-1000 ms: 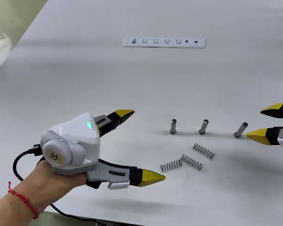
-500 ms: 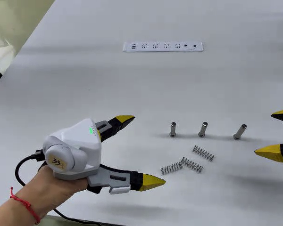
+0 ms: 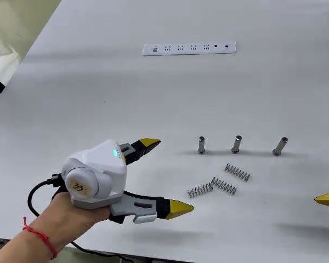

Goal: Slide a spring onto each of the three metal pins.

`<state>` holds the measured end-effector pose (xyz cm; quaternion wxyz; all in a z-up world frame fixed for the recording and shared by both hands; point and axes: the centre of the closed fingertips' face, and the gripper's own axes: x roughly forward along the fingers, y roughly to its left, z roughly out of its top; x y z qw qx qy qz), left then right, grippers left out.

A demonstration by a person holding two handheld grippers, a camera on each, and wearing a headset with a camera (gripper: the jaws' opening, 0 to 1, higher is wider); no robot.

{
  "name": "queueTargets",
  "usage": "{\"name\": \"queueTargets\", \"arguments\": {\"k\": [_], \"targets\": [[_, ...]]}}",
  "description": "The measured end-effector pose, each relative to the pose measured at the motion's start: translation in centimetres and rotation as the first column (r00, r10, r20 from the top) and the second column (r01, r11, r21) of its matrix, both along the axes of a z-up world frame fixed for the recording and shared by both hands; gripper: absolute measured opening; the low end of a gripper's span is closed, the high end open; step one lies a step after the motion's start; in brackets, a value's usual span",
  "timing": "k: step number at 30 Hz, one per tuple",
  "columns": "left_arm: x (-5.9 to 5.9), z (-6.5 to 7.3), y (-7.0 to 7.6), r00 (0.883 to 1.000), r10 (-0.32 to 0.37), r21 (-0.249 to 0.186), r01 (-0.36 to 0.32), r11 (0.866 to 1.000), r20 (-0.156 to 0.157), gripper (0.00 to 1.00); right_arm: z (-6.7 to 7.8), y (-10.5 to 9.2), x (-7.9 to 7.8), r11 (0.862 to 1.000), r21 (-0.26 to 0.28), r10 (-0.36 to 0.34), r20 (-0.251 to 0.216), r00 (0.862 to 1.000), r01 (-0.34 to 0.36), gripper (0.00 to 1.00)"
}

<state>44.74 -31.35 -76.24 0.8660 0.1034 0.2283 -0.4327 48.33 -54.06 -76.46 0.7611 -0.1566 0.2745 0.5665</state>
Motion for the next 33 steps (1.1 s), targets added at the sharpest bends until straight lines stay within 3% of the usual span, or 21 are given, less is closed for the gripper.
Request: {"name": "queueTargets", "arguments": {"k": [5,7,10,14,17,24,27,29,33], "targets": [[-0.2,-1.5,-0.3,0.999,-0.013,0.062,0.015,0.998,-0.032,0.76,-0.5,-1.1,-0.2,1.0,0.022,-0.001,-0.007,1.0,0.002,0.95],[-0.4,-2.3,-0.4,0.998,-0.021,0.098,0.027,0.995,-0.061,0.71,-0.8,-1.4,-0.5,1.0,0.011,0.001,-0.014,1.0,-0.001,0.95],[-0.4,-3.1,-0.6,0.997,-0.023,0.123,0.032,0.992,-0.076,0.62,-1.2,-1.9,-0.1,1.0,0.01,-0.006,-0.018,1.0,0.006,0.94],[-0.7,-4.4,-0.8,0.992,-0.035,0.173,0.056,0.983,-0.121,0.46,-1.2,-2.2,0.0,0.999,0.023,-0.021,-0.013,1.0,0.022,0.92],[-1.0,-5.2,-1.5,0.987,-0.049,0.194,0.079,0.978,-0.151,0.41,-1.0,-1.9,-0.3,0.999,0.026,-0.023,-0.012,1.0,0.024,0.91],[-1.0,-7.2,-2.2,0.98,-0.057,0.298,0.113,0.948,-0.188,0.3,-1.2,-2.0,-0.4,0.999,0.034,-0.032,-0.016,0.999,0.033,0.89],[-0.9,-7.6,-2.6,0.979,-0.06,0.311,0.121,0.943,-0.197,0.23,-1.2,-2.3,-0.3,0.999,0.034,-0.038,-0.016,0.999,0.039,0.86],[-0.9,-8.1,-2.5,0.975,-0.062,0.347,0.134,0.928,-0.212,0.2,-1.1,-2.2,-0.4,0.998,0.038,-0.044,-0.016,0.999,0.044,0.86],[-0.7,-8.5,-2.6,0.973,-0.06,0.37,0.14,0.918,-0.221,0.18,-0.8,-2.1,-0.6,0.998,0.038,-0.049,-0.015,0.999,0.05,0.86]]}}
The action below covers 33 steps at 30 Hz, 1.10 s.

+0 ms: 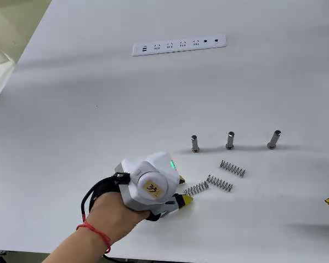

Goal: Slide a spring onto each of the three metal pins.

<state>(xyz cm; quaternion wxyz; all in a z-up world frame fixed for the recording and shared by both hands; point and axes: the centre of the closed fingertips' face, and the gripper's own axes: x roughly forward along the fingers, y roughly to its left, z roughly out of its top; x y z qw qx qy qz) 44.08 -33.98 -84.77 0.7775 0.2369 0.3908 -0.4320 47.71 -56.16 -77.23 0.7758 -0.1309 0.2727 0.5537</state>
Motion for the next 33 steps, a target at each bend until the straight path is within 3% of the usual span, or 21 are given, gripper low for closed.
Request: {"name": "queueTargets", "arguments": {"k": [6,7,24,33], "targets": [[-0.51,-0.68,-0.16,0.999,-0.049,0.053,0.049,0.997,-0.015,0.12,-0.1,-0.3,0.13,1.0,0.001,-0.009,-0.001,1.0,0.009,0.86],[-0.43,-0.56,-0.31,0.999,-0.053,0.042,0.053,0.998,-0.014,0.11,-0.07,-0.28,0.11,1.0,0.002,-0.011,-0.002,1.0,0.011,0.86],[-0.4,-0.59,-0.14,0.997,-0.065,0.091,0.068,0.994,-0.033,0.07,0.27,-0.33,-0.27,1.0,0.001,-0.025,-0.005,1.0,0.025,0.85],[-0.74,-0.46,0.15,0.997,-0.057,0.087,0.061,0.994,-0.044,0.07,0.3,-0.22,-0.34,1.0,0.001,-0.025,-0.006,1.0,0.025,0.84]]}}
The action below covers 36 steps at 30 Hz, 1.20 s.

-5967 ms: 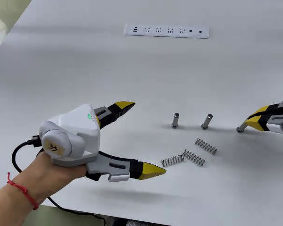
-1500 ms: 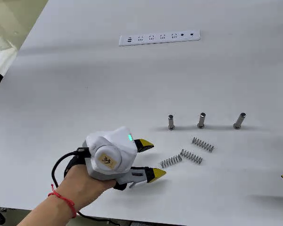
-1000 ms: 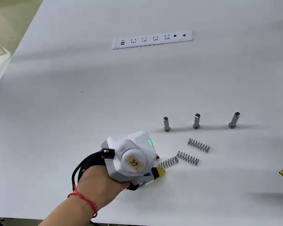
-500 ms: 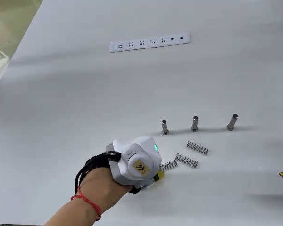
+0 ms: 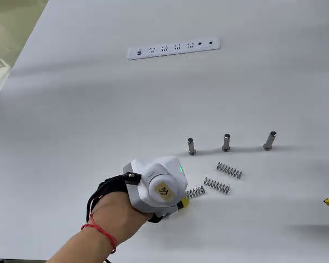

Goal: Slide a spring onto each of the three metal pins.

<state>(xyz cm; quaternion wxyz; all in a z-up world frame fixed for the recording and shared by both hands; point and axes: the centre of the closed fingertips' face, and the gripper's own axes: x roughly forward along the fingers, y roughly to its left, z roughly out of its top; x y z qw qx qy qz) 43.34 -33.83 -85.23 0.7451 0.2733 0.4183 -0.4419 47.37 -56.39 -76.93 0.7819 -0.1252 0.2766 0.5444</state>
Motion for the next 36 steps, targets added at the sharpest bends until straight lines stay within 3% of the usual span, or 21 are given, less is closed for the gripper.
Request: {"name": "queueTargets", "arguments": {"k": [11,21,26,29,32,34,36], "targets": [[-0.6,1.0,-0.1,1.0,0.017,-0.046,-0.017,0.999,-0.007,0.07,0.3,0.4,-0.2,1.0,0.006,0.006,0.0,1.0,-0.006,0.83],[-0.7,3.5,-0.2,0.999,0.03,-0.107,-0.027,0.994,0.029,0.07,2.7,2.2,-0.2,0.999,0.036,0.035,0.029,0.999,-0.036,0.83],[-0.1,5.6,-1.1,0.996,0.081,-0.205,-0.07,0.976,0.043,0.07,4.7,4.1,-0.3,0.995,0.071,0.06,0.044,0.997,-0.063,0.81],[0.2,6.8,-1.4,0.994,0.09,-0.234,-0.074,0.969,0.06,0.07,6.0,5.6,-0.6,0.991,0.11,0.071,0.043,0.997,-0.075,0.78],[0.6,8.4,-2.4,0.991,0.114,-0.301,-0.088,0.95,0.071,0.07,7.0,6.9,-0.8,0.988,0.136,0.069,0.025,0.997,-0.072,0.76],[0.9,9.1,-2.7,0.989,0.123,-0.32,-0.092,0.943,0.078,0.07,7.4,7.6,-1.0,0.986,0.154,0.068,0.013,0.998,-0.069,0.71],[1.2,9.9,-3.1,0.987,0.13,-0.342,-0.092,0.935,0.09,0.07,7.8,8.5,-1.2,0.981,0.186,0.056,-0.039,0.998,-0.047,0.65]]}}
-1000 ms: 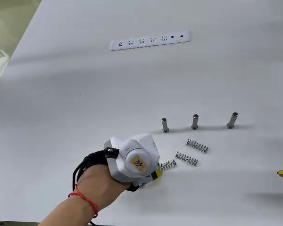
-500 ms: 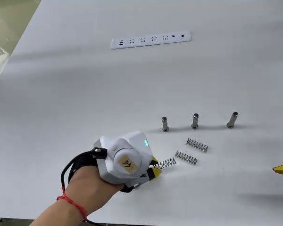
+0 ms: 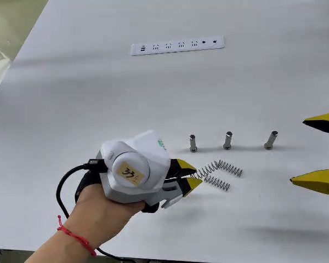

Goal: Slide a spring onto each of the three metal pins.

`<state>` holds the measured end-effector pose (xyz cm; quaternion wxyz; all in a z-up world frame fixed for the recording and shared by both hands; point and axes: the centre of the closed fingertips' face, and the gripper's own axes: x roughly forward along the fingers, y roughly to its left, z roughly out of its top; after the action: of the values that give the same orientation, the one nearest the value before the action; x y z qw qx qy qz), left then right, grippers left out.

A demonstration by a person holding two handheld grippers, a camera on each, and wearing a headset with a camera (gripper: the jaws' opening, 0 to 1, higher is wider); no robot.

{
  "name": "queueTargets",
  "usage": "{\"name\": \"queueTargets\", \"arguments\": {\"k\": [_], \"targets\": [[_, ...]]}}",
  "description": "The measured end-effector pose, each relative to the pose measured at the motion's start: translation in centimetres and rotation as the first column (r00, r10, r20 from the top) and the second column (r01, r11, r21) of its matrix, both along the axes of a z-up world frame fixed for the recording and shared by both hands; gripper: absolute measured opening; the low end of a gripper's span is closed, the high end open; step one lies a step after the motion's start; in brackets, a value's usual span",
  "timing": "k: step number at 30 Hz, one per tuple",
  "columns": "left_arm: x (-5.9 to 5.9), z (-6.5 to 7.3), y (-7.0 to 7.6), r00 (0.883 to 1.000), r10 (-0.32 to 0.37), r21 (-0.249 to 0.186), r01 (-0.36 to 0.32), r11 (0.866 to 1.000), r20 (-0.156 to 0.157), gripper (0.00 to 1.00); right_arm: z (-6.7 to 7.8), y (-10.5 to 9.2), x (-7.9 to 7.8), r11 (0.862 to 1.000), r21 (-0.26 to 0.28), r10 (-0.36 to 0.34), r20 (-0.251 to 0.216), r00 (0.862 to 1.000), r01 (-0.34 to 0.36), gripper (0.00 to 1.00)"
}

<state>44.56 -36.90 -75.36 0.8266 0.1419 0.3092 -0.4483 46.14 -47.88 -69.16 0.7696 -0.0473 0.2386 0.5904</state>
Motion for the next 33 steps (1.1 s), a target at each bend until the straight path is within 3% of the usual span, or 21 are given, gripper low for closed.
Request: {"name": "queueTargets", "arguments": {"k": [1,6,10,13,20,29,33], "targets": [[0.1,0.4,-0.2,1.0,0.003,-0.017,-0.003,1.0,0.005,0.07,0.3,0.4,0.0,1.0,0.017,0.003,0.013,1.0,-0.003,0.63],[0.6,1.9,-1.2,1.0,0.012,-0.07,-0.01,0.997,0.026,0.07,1.3,2.6,0.2,0.993,0.112,-0.04,-0.077,0.996,0.048,0.47],[0.7,2.7,-1.9,0.999,0.007,-0.097,-0.003,0.995,0.043,0.07,1.8,4.0,0.3,0.981,0.182,-0.047,-0.124,0.991,0.069,0.36],[0.8,3.2,-2.3,0.999,0.006,-0.119,0.0,0.993,0.05,0.07,1.2,4.7,0.2,0.984,0.168,-0.043,-0.134,0.99,0.066,0.31],[1.0,4.0,-2.9,0.998,0.006,-0.152,0.004,0.988,0.067,0.07,0.8,5.2,0.1,0.978,0.191,-0.052,-0.179,0.982,0.087,0.24],[0.9,5.0,-3.5,0.997,-0.001,-0.188,0.017,0.982,0.082,0.07,1.5,5.6,0.0,0.966,0.238,-0.043,-0.239,0.97,0.101,0.19],[0.9,5.2,-3.6,0.996,-0.005,-0.195,0.022,0.981,0.087,0.07,1.5,5.7,-0.1,0.966,0.238,-0.039,-0.239,0.97,0.097,0.17]]}}
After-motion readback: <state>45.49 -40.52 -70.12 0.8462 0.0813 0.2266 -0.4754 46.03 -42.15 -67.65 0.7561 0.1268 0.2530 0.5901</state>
